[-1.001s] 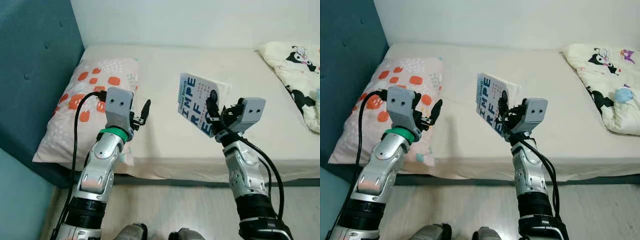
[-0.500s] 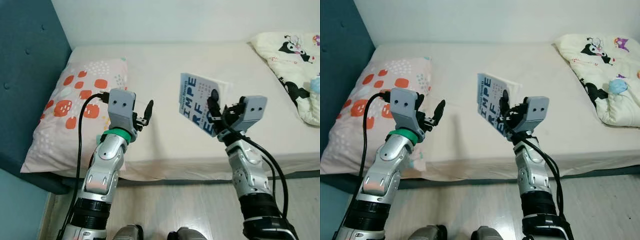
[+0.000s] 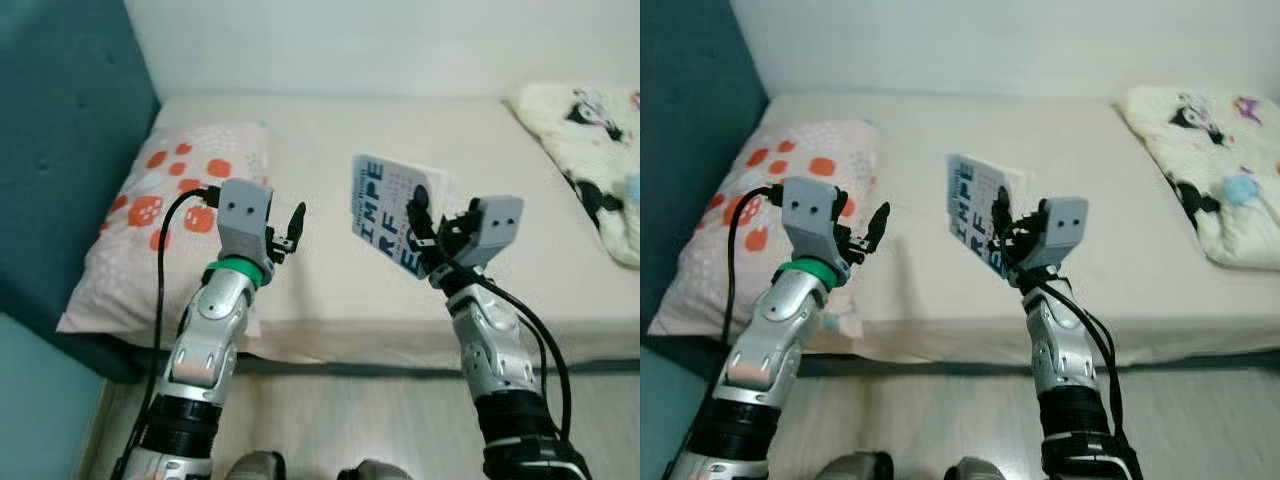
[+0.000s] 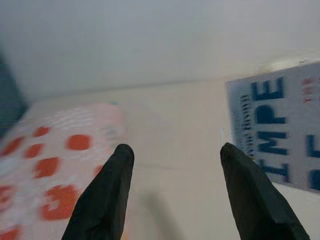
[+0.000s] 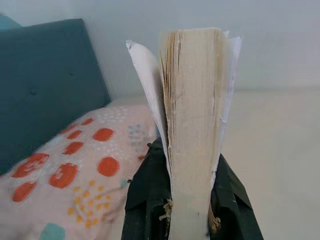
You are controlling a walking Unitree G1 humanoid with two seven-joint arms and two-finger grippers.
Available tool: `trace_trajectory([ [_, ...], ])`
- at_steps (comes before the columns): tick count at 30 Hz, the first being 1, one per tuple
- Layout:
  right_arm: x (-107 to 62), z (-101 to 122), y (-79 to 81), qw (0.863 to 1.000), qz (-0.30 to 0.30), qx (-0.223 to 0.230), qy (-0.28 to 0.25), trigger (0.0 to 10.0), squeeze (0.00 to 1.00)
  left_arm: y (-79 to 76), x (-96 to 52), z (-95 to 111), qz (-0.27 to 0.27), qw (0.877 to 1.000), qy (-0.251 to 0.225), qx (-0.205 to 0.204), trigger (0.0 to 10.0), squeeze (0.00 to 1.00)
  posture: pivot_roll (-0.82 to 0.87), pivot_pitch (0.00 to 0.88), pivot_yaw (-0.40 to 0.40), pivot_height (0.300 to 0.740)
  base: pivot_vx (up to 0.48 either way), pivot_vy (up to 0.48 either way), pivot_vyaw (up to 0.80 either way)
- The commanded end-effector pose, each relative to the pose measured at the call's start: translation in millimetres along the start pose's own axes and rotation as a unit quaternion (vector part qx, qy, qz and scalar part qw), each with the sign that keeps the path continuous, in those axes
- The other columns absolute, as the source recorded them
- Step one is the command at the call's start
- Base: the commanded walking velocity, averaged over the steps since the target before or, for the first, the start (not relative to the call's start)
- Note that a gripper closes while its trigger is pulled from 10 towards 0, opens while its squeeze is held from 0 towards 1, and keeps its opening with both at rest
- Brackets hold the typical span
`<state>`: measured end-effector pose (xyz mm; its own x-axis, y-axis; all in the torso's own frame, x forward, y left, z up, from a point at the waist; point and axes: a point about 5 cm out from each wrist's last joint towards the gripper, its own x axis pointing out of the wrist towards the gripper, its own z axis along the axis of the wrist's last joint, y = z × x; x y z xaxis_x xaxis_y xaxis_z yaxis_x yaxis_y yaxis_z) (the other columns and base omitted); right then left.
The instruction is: Clean up the room
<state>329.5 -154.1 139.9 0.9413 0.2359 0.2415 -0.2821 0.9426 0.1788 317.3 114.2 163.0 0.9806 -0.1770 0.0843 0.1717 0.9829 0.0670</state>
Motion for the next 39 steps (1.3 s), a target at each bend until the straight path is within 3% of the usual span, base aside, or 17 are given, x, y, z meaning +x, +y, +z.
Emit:
trace_trajectory([
  [1, -0.2, 6.0, -4.6, 1.000, -0.007, 0.001, -0.014, 10.0, 0.00, -4.7, 0.5, -3.5, -0.003, 1.000, 0.008, 0.000, 10.0, 0.00, 0.02, 0.016, 0.015, 0.740, 0.469, 0.000, 0.00],
  [17, -0.5, 4.8, -5.9, 1.000, -0.008, 0.003, -0.009, 10.0, 0.00, -2.8, 1.7, -4.6, 0.004, 1.000, 0.010, -0.004, 10.0, 0.00, 0.02, 0.011, 0.014, 0.740, 0.453, 0.000, 0.00],
  [39, -3.6, -3.2, -4.2, 1.000, -0.006, 0.021, 0.005, 10.0, 0.00, -4.9, -2.9, -7.5, -0.012, 1.000, 0.009, -0.006, 10.0, 0.00, 0.02, 0.014, 0.022, 0.740, 0.000, 0.000, 0.00],
])
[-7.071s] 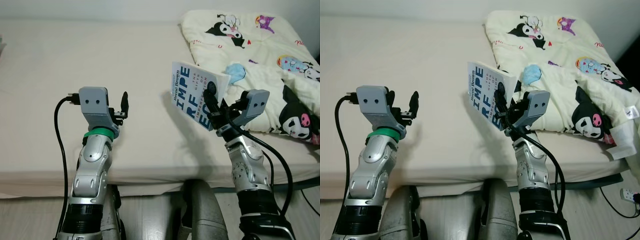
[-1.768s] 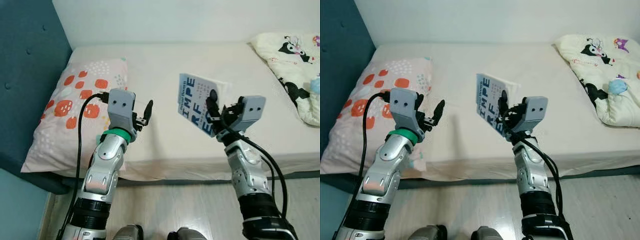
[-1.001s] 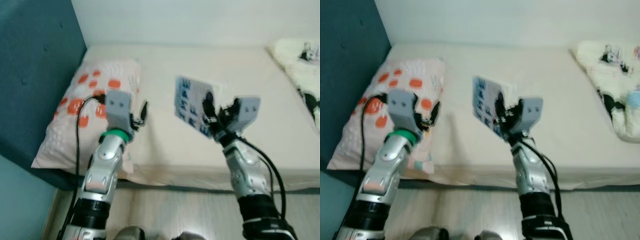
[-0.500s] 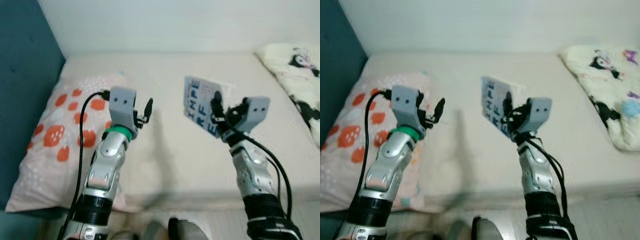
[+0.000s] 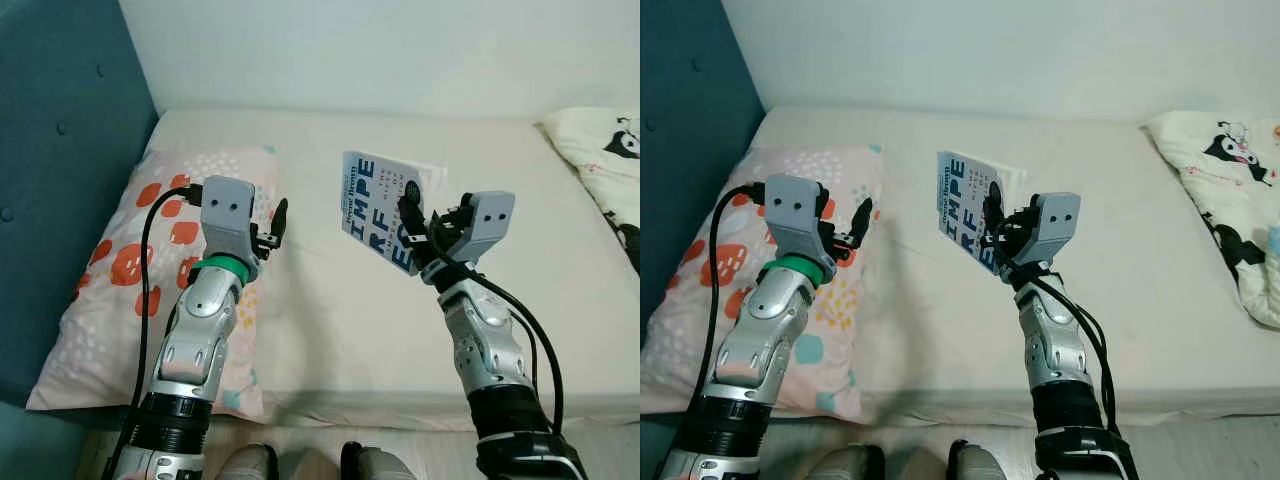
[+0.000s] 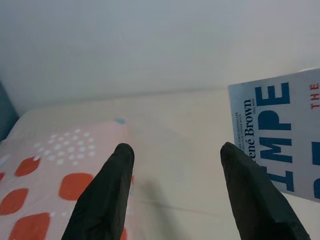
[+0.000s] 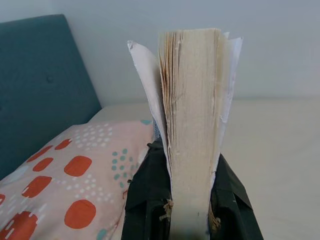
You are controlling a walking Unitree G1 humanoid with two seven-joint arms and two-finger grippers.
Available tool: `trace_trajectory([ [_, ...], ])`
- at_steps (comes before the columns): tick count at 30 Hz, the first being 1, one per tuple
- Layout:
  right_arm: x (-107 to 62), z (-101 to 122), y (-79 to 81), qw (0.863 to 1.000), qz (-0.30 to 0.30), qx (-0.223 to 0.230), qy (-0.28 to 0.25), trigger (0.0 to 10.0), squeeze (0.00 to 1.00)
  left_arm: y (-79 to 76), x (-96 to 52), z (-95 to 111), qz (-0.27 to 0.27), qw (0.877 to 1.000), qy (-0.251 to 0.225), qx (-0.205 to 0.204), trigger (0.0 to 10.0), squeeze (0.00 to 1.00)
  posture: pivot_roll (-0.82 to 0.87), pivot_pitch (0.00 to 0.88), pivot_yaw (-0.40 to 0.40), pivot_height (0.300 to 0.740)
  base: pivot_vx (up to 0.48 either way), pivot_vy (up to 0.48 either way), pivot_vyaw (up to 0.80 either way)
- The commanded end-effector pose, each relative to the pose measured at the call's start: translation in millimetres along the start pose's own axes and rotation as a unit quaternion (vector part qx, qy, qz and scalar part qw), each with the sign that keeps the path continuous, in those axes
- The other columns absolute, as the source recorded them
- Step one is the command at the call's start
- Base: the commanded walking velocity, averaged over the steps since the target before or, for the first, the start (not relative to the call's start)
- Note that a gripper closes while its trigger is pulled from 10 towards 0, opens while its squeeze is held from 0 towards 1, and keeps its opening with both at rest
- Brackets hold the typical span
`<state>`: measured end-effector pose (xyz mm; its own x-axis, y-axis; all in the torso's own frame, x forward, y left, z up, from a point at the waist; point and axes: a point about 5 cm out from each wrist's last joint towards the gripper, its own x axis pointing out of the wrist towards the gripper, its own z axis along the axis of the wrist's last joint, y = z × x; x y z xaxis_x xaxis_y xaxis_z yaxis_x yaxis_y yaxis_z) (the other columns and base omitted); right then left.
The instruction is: Clean up the room
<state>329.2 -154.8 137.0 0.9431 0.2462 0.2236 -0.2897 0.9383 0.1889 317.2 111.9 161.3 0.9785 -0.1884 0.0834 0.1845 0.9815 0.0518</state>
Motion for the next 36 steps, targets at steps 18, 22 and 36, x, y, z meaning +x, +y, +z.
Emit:
trace_trajectory([
  [18, -10.1, -27.7, 17.9, 0.984, 0.028, 0.173, 0.032, 10.0, 0.00, 4.8, -25.8, -32.0, -0.025, 0.995, 0.045, 0.091, 10.0, 0.00, 0.04, 0.060, 0.032, 0.695, 0.000, 0.000, 0.00],
  [22, -13.4, -28.9, 12.4, 0.983, 0.035, 0.173, 0.044, 10.0, 0.00, 6.3, -29.7, -34.9, -0.022, 0.994, 0.050, 0.091, 10.0, 0.00, 0.04, 0.067, 0.033, 0.680, 0.000, 0.000, 0.00],
  [36, -15.6, -28.9, 9.6, 0.981, 0.042, 0.181, 0.053, 10.0, 0.00, 6.9, -32.2, -35.8, -0.022, 0.994, 0.050, 0.096, 10.0, 0.00, 0.04, 0.069, 0.033, 0.635, 0.000, 0.000, 0.00],
])
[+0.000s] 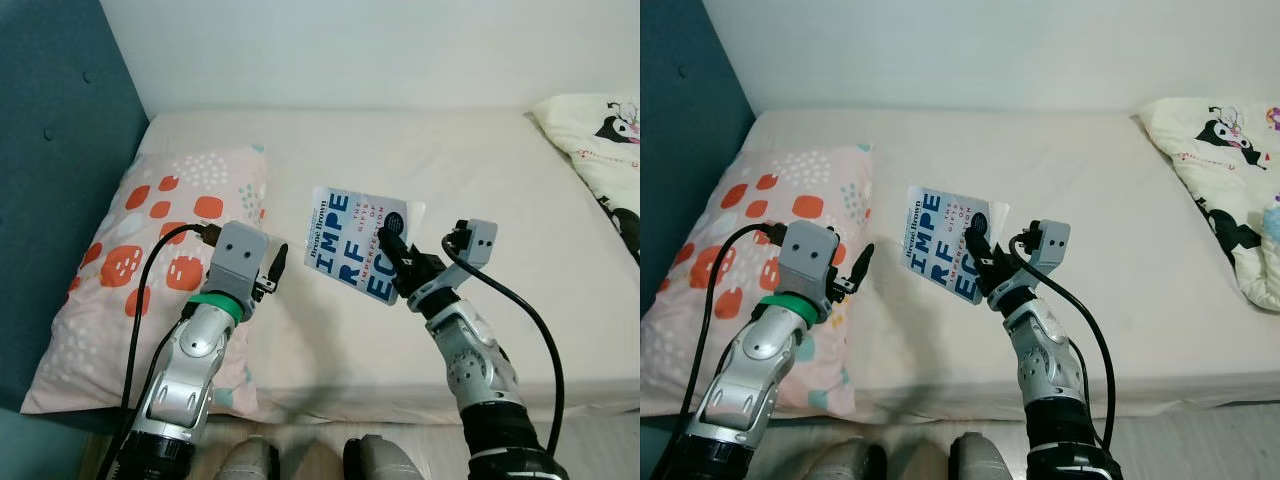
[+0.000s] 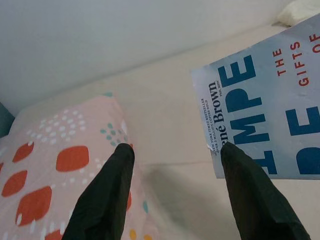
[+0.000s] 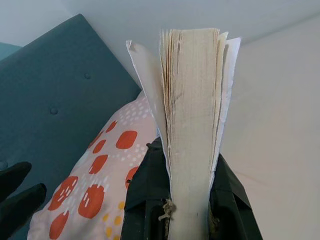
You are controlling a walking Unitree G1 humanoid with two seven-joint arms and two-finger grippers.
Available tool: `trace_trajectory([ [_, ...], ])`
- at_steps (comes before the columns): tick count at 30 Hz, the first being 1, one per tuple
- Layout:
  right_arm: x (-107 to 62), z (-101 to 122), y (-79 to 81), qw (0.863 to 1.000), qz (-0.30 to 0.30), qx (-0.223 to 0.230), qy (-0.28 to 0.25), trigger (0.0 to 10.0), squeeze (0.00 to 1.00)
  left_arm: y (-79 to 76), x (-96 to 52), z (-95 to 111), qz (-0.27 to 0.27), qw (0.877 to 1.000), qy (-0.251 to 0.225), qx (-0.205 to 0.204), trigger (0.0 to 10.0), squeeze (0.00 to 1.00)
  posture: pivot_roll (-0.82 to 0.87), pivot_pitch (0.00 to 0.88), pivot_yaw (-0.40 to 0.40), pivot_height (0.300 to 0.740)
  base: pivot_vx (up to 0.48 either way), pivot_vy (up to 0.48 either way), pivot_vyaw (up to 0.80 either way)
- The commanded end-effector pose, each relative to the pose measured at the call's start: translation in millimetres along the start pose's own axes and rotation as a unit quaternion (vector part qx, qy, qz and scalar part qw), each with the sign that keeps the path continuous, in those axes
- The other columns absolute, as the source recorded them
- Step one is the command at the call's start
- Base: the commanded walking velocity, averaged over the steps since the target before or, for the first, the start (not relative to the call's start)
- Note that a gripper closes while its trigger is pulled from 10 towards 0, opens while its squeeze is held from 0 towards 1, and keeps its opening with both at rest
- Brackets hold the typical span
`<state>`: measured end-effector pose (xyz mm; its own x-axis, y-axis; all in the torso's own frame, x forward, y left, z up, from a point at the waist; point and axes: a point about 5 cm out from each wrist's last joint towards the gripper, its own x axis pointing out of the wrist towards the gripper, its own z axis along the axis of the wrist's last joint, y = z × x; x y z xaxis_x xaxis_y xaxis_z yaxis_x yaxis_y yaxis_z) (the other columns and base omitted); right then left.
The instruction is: Clean up the room
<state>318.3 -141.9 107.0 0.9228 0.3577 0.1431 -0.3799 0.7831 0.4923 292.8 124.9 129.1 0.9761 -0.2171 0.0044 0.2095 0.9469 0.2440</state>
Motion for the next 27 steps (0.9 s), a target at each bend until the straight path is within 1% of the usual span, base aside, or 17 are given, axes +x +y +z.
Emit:
trace_trajectory([
  [1, -1.9, 0.9, 0.4, 1.000, 0.005, 0.008, -0.005, 10.0, 0.00, -0.8, -2.7, -5.6, -0.003, 1.000, 0.013, 0.000, 10.0, 0.00, 0.04, 0.069, 0.033, 0.635, 0.000, 0.000, 0.00],
  [7, -2.0, 1.2, 0.2, 1.000, 0.007, 0.009, -0.003, 10.0, 0.00, -0.8, -3.1, -5.6, -0.003, 1.000, 0.013, 0.000, 10.0, 0.00, 0.04, 0.069, 0.033, 0.610, 0.000, 0.000, 0.00],
  [8, -7.8, 0.9, -4.0, 0.999, 0.030, 0.028, 0.018, 10.0, 0.00, 1.2, -4.9, -6.4, -0.001, 1.000, 0.016, 0.001, 10.0, 0.00, 0.04, 0.083, 0.039, 0.605, 0.000, 0.000, 0.00],
  [9, -12.9, 2.0, -8.3, 0.996, 0.057, 0.064, 0.036, 10.0, 0.00, 3.5, -7.2, -7.2, 0.001, 1.000, 0.019, 0.003, 10.0, 0.00, 0.05, 0.094, 0.043, 0.605, 0.000, 0.000, 0.00],
  [10, -16.0, 2.4, -8.5, 0.989, 0.091, 0.100, 0.052, 10.0, 0.00, 5.5, -9.6, -7.9, 0.002, 1.000, 0.023, 0.006, 10.0, 0.00, 0.05, 0.101, 0.050, 0.605, 0.000, 0.000, 0.00],
  [11, -16.0, 2.4, -8.5, 0.989, 0.091, 0.100, 0.052, 10.0, 0.00, 5.5, -9.6, -7.9, 0.002, 1.000, 0.023, 0.006, 10.0, 0.00, 0.05, 0.101, 0.050, 0.605, 0.000, 0.000, 0.00],
  [12, -17.6, 2.9, -7.9, 0.984, 0.113, 0.124, 0.061, 10.0, 0.00, 6.8, -11.1, -8.3, 0.003, 1.000, 0.025, 0.007, 10.0, 0.00, 0.05, 0.101, 0.050, 0.605, 0.000, 0.000, 0.00],
  [13, -17.6, 2.9, -7.9, 0.984, 0.113, 0.124, 0.061, 10.0, 0.00, 6.8, -11.1, -8.3, 0.003, 1.000, 0.025, 0.007, 10.0, 0.00, 0.05, 0.101, 0.050, 0.605, 0.000, 0.000, 0.00],
  [14, -17.6, 2.8, -6.1, 0.980, 0.129, 0.139, 0.066, 10.0, 0.00, 7.3, -11.9, -8.3, 0.003, 1.000, 0.025, 0.008, 10.0, 0.00, 0.06, 0.103, 0.052, 0.605, 0.000, 0.000, 0.00],
  [15, -17.6, 2.8, -6.1, 0.980, 0.129, 0.139, 0.066, 10.0, 0.00, 7.3, -11.9, -8.3, 0.003, 1.000, 0.025, 0.008, 10.0, 0.00, 0.06, 0.103, 0.052, 0.605, 0.000, 0.000, 0.00],
  [17, -17.6, 2.5, -4.7, 0.975, 0.145, 0.152, 0.073, 10.0, 0.00, 7.9, -12.5, -8.2, 0.003, 1.000, 0.026, 0.009, 10.0, 0.00, 0.06, 0.108, 0.054, 0.605, 0.000, 0.000, 0.00],
  [18, -17.9, 3.5, -4.3, 0.970, 0.160, 0.169, 0.078, 10.0, 0.00, 8.6, -12.9, -8.1, 0.003, 1.000, 0.026, 0.011, 10.0, 0.00, 0.07, 0.110, 0.056, 0.605, 0.000, 0.000, 0.00],
  [19, -17.9, 3.5, -4.3, 0.970, 0.160, 0.169, 0.078, 10.0, 0.00, 8.6, -12.9, -8.1, 0.003, 1.000, 0.026, 0.011, 10.0, 0.00, 0.07, 0.110, 0.056, 0.605, 0.000, 0.000, 0.00],
  [20, -18.7, 4.9, -5.4, 0.964, 0.171, 0.183, 0.084, 10.0, 0.00, 9.3, -13.6, -8.0, 0.003, 1.000, 0.027, 0.012, 10.0, 0.00, 0.07, 0.113, 0.057, 0.605, 0.000, 0.000, 0.00],
  [21, -20.2, 6.1, -10.3, 0.961, 0.174, 0.192, 0.096, 10.0, 0.00, 10.2, -14.8, -8.0, 0.004, 0.999, 0.028, 0.014, 10.0, 0.00, 0.07, 0.117, 0.060, 0.605, 0.000, 0.000, 0.00],
  [25, -21.0, 5.7, -13.3, 0.962, 0.171, 0.188, 0.104, 10.0, 0.00, 10.5, -15.2, -8.1, 0.004, 0.999, 0.029, 0.014, 10.0, 0.00, 0.07, 0.117, 0.060, 0.605, 0.000, 0.000, 0.00],
  [27, -23.3, 5.3, -18.0, 0.958, 0.175, 0.187, 0.126, 10.0, 0.00, 11.9, -17.3, -7.6, 0.004, 0.999, 0.030, 0.016, 10.0, 0.00, 0.08, 0.132, 0.067, 0.605, 0.000, 0.000, 0.00],
])
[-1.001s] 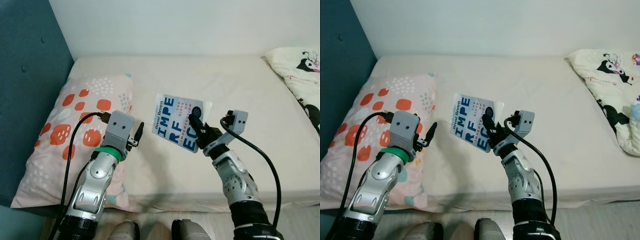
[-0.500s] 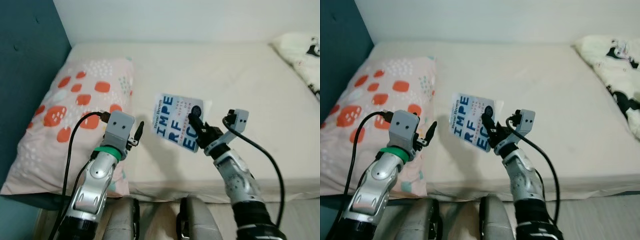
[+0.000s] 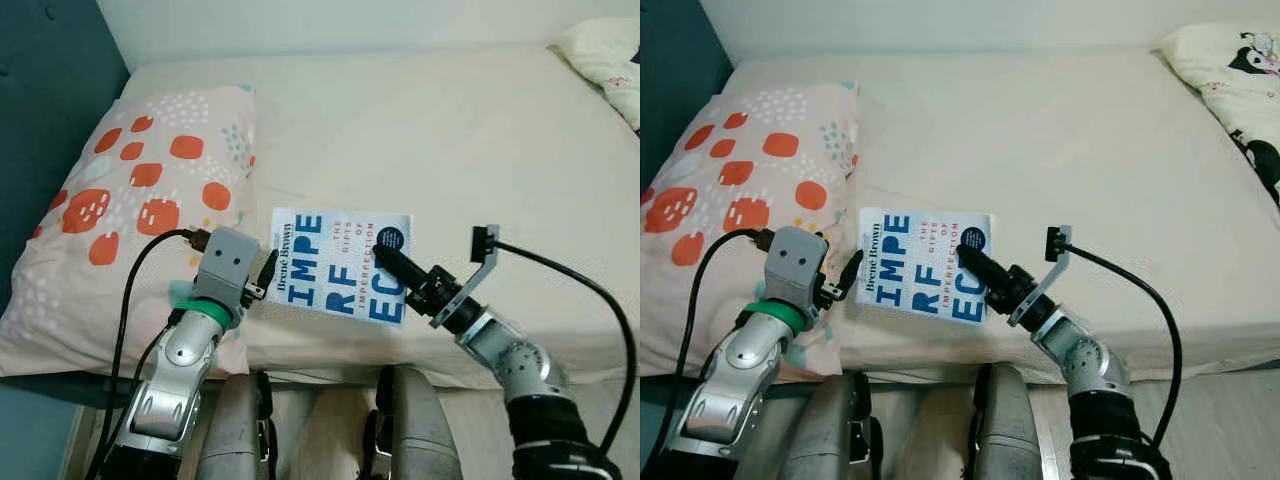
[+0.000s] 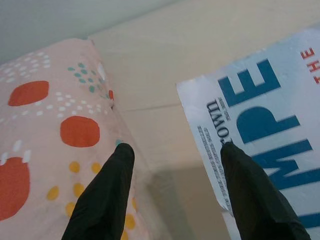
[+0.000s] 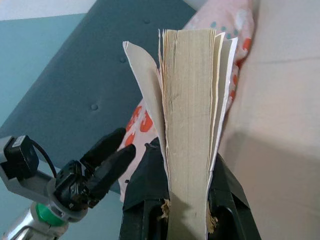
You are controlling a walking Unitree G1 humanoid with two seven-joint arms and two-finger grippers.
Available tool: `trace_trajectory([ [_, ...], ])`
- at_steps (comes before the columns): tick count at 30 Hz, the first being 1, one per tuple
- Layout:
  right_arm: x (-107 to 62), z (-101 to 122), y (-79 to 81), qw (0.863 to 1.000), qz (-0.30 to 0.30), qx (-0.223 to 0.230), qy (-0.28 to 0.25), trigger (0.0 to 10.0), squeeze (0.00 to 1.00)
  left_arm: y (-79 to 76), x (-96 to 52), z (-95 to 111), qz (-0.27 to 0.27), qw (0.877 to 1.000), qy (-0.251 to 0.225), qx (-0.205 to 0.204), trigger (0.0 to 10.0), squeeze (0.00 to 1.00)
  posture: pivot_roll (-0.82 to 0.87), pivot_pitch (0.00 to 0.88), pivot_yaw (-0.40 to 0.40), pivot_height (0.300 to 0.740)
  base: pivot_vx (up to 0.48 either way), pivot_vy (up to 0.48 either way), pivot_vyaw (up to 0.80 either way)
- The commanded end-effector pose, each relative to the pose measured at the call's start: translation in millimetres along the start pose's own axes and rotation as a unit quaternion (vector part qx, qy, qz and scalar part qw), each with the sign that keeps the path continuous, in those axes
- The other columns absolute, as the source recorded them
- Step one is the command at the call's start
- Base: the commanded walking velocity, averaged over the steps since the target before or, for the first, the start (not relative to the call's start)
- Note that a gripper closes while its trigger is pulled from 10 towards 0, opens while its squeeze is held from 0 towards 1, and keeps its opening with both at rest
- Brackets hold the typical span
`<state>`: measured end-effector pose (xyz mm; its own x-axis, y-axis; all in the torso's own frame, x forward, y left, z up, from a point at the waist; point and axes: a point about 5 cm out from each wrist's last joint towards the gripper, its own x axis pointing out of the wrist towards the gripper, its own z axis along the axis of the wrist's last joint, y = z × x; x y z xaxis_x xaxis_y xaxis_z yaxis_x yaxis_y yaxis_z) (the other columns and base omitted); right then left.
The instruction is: Clean up the room
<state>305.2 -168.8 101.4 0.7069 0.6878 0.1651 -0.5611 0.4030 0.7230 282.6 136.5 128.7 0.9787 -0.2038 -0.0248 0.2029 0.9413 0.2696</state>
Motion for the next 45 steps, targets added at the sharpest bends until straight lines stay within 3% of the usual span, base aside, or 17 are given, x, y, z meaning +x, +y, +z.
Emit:
trace_trajectory([
  [1, 0.0, -3.1, 0.0, 1.000, 0.013, 0.010, 0.013, 10.0, 0.00, 3.0, -4.7, -5.3, 0.001, 1.000, 0.015, 0.002, 10.0, 0.00, 0.08, 0.132, 0.067, 0.605, 0.000, 0.000, 0.00],
  [4, -1.5, -3.7, -2.2, 0.999, 0.015, 0.018, 0.030, 10.0, 0.00, 4.4, -6.4, -4.8, 0.002, 1.000, 0.016, 0.004, 10.0, 0.00, 0.09, 0.139, 0.071, 0.605, 0.000, 0.000, 0.00],
  [6, -2.1, -7.0, -9.2, 0.997, 0.007, 0.026, 0.072, 10.0, 0.00, 11.8, -13.1, -0.1, 0.018, 1.000, 0.007, 0.011, 10.0, 0.00, 0.12, 0.175, 0.073, 0.605, 0.000, 0.000, 0.00],
  [13, 0.8, -6.5, -14.8, 0.994, 0.000, 0.030, 0.105, 10.0, 0.00, 21.4, -24.8, 9.8, 0.041, 0.999, -0.015, 0.021, 10.0, 0.00, 0.15, 0.205, 0.066, 0.605, 0.000, 0.000, 0.00],
  [18, 9.8, 1.9, -21.6, 0.993, -0.021, 0.003, 0.119, 10.0, 0.00, 25.1, -39.4, 22.5, 0.057, 0.998, -0.030, 0.023, 10.0, 0.00, 0.19, 0.262, 0.066, 0.605, 0.000, 0.000, 0.00],
  [24, 14.9, 18.4, -26.2, 0.994, -0.046, -0.044, 0.088, 10.0, 0.00, 24.7, -48.2, 26.6, 0.054, 0.998, -0.025, 0.023, 10.0, 0.00, 0.21, 0.288, 0.079, 0.605, 0.000, 0.000, 0.00],
  [29, 16.8, 20.1, -26.8, 0.994, -0.047, -0.049, 0.082, 10.0, 0.00, 25.6, -49.6, 28.7, 0.052, 0.998, -0.024, 0.025, 10.0, 0.00, 0.23, 0.303, 0.087, 0.605, 0.000, 0.000, 0.00],
  [34, 25.1, 26.4, -28.5, 0.995, -0.069, -0.059, 0.030, 10.0, 0.00, 25.5, -56.6, 30.8, 0.050, 0.998, -0.017, 0.029, 10.0, 0.00, 0.26, 0.313, 0.095, 0.605, 0.000, 0.000, 0.00],
  [40, 30.5, 19.1, -31.1, 0.993, -0.095, -0.062, 0.019, 10.0, 0.00, 25.0, -60.7, 31.3, 0.048, 0.998, -0.010, 0.030, 10.0, 0.00, 0.28, 0.315, 0.099, 0.605, 0.000, 0.000, 0.00],
  [41, 32.0, 15.4, -31.6, 0.993, -0.101, -0.063, 0.022, 10.0, 0.34, 25.1, -60.9, 31.5, 0.048, 0.998, -0.009, 0.031, 10.0, 0.00, 0.28, 0.312, 0.100, 0.605, 0.000, 0.000, 0.00],
  [43, 32.0, 15.4, -31.6, 0.993, -0.101, -0.063, 0.022, 10.0, 0.34, 25.1, -60.9, 31.5, 0.048, 0.998, -0.009, 0.031, 10.0, 0.00, 0.28, 0.312, 0.100, 0.605, 0.000, 0.000, 0.00],
  [44, 33.2, 11.7, -33.0, 0.992, -0.112, -0.057, 0.029, 10.0, 1.00, 25.2, -60.5, 32.4, 0.047, 0.998, -0.006, 0.032, 10.0, 0.00, 0.28, 0.308, 0.098, 0.605, 0.000, 0.000, 0.00],
  [45, 33.2, 11.7, -33.0, 0.992, -0.112, -0.057, 0.029, 10.0, 1.00, 25.2, -60.5, 32.4, 0.047, 0.998, -0.006, 0.032, 10.0, 0.00, 0.28, 0.308, 0.098, 0.605, 0.000, 0.000, 0.00],
])
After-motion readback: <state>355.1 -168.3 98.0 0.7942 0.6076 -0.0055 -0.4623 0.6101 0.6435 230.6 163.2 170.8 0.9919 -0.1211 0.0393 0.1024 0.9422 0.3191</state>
